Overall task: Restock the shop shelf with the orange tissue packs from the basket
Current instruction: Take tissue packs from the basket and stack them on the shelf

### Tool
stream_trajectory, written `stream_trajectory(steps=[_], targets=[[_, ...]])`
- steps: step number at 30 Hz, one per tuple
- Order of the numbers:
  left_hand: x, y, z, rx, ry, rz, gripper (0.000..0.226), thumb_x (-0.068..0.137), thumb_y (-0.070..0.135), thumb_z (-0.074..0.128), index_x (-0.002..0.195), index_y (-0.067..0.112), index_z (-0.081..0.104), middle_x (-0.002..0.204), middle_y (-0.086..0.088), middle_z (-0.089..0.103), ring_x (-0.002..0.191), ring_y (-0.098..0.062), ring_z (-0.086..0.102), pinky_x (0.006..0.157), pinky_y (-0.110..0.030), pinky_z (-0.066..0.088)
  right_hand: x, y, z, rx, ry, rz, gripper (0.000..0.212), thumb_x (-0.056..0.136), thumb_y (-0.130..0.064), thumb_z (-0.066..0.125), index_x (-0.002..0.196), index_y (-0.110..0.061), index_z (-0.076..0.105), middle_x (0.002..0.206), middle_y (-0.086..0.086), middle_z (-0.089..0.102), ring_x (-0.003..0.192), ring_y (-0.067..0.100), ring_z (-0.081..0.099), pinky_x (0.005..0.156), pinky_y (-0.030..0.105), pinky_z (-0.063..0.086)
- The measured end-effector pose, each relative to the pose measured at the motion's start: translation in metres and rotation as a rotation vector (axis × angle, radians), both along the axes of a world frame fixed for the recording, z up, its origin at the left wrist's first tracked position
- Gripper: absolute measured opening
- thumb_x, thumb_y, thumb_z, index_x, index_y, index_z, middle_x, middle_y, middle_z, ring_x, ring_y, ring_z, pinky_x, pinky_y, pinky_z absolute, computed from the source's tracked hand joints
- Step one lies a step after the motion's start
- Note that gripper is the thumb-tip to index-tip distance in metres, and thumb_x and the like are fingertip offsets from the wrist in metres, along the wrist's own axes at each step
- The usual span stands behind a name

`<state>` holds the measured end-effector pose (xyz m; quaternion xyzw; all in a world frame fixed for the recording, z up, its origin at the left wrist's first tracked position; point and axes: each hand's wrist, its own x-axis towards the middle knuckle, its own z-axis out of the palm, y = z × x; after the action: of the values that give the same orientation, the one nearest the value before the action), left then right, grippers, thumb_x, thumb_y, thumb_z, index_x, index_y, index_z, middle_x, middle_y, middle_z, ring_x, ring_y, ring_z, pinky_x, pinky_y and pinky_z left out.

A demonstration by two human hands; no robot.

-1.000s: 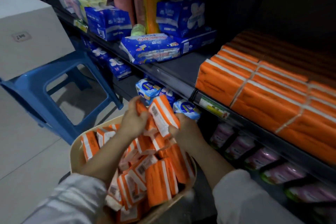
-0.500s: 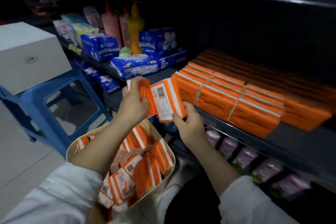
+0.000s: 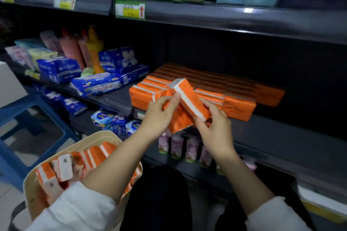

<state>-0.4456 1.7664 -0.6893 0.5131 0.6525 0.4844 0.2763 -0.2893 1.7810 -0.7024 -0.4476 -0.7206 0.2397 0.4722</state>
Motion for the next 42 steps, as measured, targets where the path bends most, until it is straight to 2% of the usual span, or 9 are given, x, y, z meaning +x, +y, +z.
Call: stream_trajectory(steps=[4,7,10,16,21,30,36,39,42], targets=[[0.041,0.001,-0.005,-0.074,-0.220,-0.061,0.072,0.065,0.083,0.051,0.092,0.019,0.069,0.099,-0.002,0.071,0.100,-0.017,0.065,0.091,-0.036,0.051,0.038,0.001,-0.011,0.096,-0.146,-0.076,0.048,0.073,0.004,0.067,0.115,-0.018,0.062,0.113,-0.016,0.052,0.108,0.006,0.044,0.091,-0.004,0.020],[0.062,0.001,-0.017,-0.120,-0.272,-0.035,0.054,0.062,0.064,0.069,0.092,0.019,0.070,0.098,-0.002,0.071,0.092,-0.017,0.067,0.089,-0.039,0.052,0.058,0.005,-0.025,0.093,-0.216,-0.052,0.047,0.068,0.004,0.071,0.110,-0.015,0.065,0.116,-0.007,0.056,0.110,0.012,0.047,0.092,0.003,0.023],[0.067,0.007,-0.033,-0.173,-0.239,0.026,0.047,0.053,0.059,0.059,0.087,0.028,0.069,0.105,-0.011,0.066,0.097,-0.025,0.063,0.092,-0.048,0.050,0.070,0.009,-0.038,-0.013,-0.260,0.046,0.045,0.068,-0.001,0.074,0.110,-0.015,0.067,0.121,-0.002,0.059,0.112,0.014,0.052,0.095,0.013,0.031],[0.062,0.005,-0.053,-0.205,-0.257,-0.018,0.019,0.062,0.040,0.056,0.073,0.027,0.064,0.095,-0.006,0.062,0.087,-0.021,0.058,0.076,-0.038,0.046,0.079,0.022,-0.042,-0.378,0.163,-0.019,0.035,0.081,-0.004,0.062,0.096,-0.035,0.059,0.110,-0.005,0.062,0.106,0.013,0.059,0.091,0.034,0.050],[0.056,0.008,-0.058,-0.224,-0.420,-0.072,0.013,0.087,0.017,0.053,0.080,0.024,0.061,0.079,0.000,0.060,0.080,-0.021,0.058,0.075,-0.042,0.047,0.085,0.040,-0.041,-0.615,0.321,0.042,0.051,0.088,-0.015,0.062,0.136,-0.020,0.043,0.136,-0.001,0.048,0.120,0.014,0.049,0.092,0.026,0.041],[0.065,0.007,-0.059,-0.125,-0.049,-0.297,0.027,0.061,0.034,0.059,0.086,0.042,0.063,0.110,0.002,0.053,0.098,-0.002,0.052,0.082,-0.002,0.034,0.094,0.045,-0.035,-0.466,0.104,0.395,0.078,0.076,-0.006,0.075,0.134,-0.040,0.037,0.137,-0.006,0.049,0.123,0.006,0.049,0.100,0.027,0.043],[0.074,0.015,-0.075,0.006,0.215,-0.365,0.034,0.062,0.058,0.055,0.095,0.052,0.056,0.121,0.003,0.050,0.109,0.006,0.044,0.091,0.004,0.024,0.110,0.046,-0.035,-0.393,-0.181,0.313,0.052,0.073,-0.011,0.076,0.116,-0.034,0.057,0.112,-0.003,0.053,0.105,0.008,0.053,0.091,0.016,0.040],[0.079,0.019,-0.073,0.152,0.221,-0.316,0.034,0.070,0.057,0.059,0.101,0.043,0.060,0.121,0.001,0.050,0.111,0.016,0.040,0.092,0.004,0.021,0.133,0.047,-0.030,-0.381,-0.054,0.233,0.040,0.068,-0.020,0.075,0.105,-0.030,0.062,0.106,-0.004,0.055,0.094,-0.003,0.054,0.082,0.006,0.039],[0.084,0.023,-0.065,0.295,0.236,-0.233,0.027,0.079,0.041,0.062,0.106,0.037,0.061,0.116,0.000,0.048,0.111,0.022,0.035,0.092,0.004,0.020,0.163,0.052,-0.033,-0.441,0.291,0.118,0.041,0.066,-0.017,0.069,0.106,-0.022,0.062,0.104,0.000,0.063,0.089,0.003,0.060,0.079,0.017,0.047]])
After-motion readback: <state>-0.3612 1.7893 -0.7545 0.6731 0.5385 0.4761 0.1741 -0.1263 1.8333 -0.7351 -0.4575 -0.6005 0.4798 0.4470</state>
